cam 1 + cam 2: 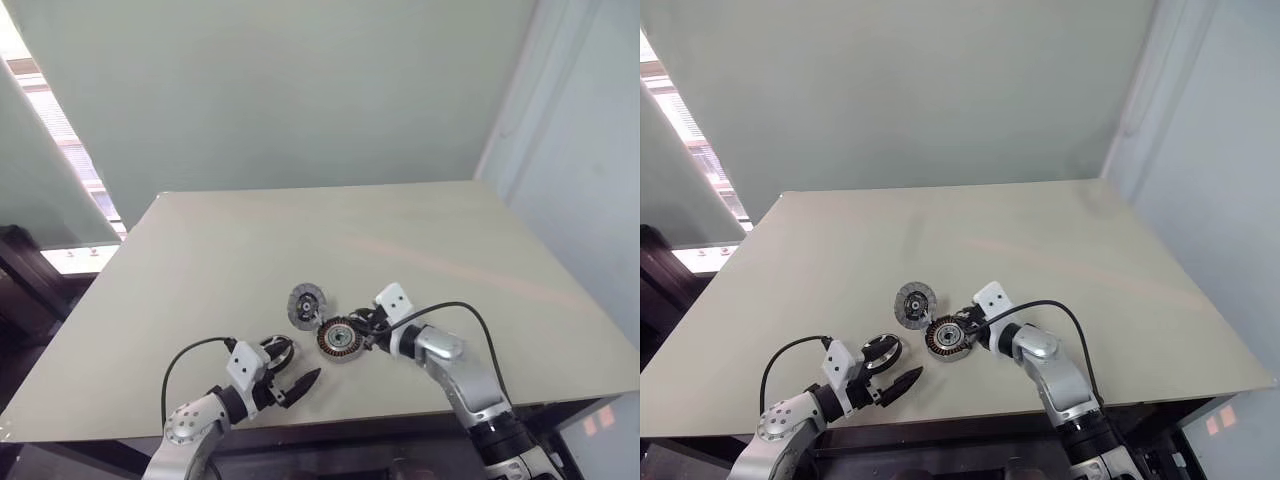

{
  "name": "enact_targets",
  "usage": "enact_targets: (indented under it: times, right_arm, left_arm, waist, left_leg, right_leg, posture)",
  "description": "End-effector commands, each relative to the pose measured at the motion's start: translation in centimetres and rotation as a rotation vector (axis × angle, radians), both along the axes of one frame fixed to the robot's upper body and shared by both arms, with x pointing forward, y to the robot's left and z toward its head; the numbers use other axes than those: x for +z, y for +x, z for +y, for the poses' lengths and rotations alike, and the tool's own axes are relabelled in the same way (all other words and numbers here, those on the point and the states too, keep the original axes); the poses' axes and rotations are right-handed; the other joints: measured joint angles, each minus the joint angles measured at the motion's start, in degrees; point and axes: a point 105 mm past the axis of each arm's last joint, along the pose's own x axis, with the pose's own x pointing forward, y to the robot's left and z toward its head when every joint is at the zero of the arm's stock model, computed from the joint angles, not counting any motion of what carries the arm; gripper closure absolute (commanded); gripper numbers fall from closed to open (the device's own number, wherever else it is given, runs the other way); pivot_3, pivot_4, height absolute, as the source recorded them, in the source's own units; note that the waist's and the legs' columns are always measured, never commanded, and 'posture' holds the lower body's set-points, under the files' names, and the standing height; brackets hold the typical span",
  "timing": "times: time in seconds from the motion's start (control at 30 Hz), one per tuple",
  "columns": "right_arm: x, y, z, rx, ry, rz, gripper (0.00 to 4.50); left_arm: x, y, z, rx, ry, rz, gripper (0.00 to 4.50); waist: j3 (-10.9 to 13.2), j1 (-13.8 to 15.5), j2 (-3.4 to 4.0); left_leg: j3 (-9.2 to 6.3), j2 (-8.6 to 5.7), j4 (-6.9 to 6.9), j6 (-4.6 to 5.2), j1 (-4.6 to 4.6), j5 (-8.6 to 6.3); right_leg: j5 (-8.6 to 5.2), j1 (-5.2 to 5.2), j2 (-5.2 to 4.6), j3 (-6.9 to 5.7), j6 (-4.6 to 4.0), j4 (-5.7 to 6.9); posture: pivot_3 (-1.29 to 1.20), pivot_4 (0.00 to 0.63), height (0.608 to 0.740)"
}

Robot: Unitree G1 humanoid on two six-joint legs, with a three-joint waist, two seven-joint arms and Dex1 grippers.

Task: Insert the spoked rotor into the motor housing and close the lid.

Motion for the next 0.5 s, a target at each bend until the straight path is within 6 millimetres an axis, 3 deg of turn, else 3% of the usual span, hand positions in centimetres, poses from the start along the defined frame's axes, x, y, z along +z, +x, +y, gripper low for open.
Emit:
enact_targets:
  times: [0.03, 0.5]
  right_arm:
    - [0.5, 0.2, 1.2, 0.032, -0.009, -0.019, 3.35]
    - [-1.3, 0.7, 1.8, 0.029, -0.033, 0.025, 3.35]
  left_arm:
    - [0.9, 0.5, 0.5, 0.015, 0.02, -0.056, 0.0]
    - [1.0, 0.3, 0.9, 0.028, 0.031, -0.064, 0.0]
  waist:
    - [0.0, 0.03, 0.0]
    - [0.0, -0.01, 0.0]
  left_leg:
    - [0.0, -0.01, 0.0, 0.0, 0.0, 0.0]
    - [0.0, -0.02, -0.02, 0.0, 0.0, 0.0]
  right_leg:
    - [0.0, 0.0, 0.0, 0.0, 0.0, 0.0]
    - [0.0, -0.01, -0.01, 0.01, 0.0, -0.01]
  posture:
    - [0.0, 0.0, 0.74]
    - [0.0, 0.0, 0.74]
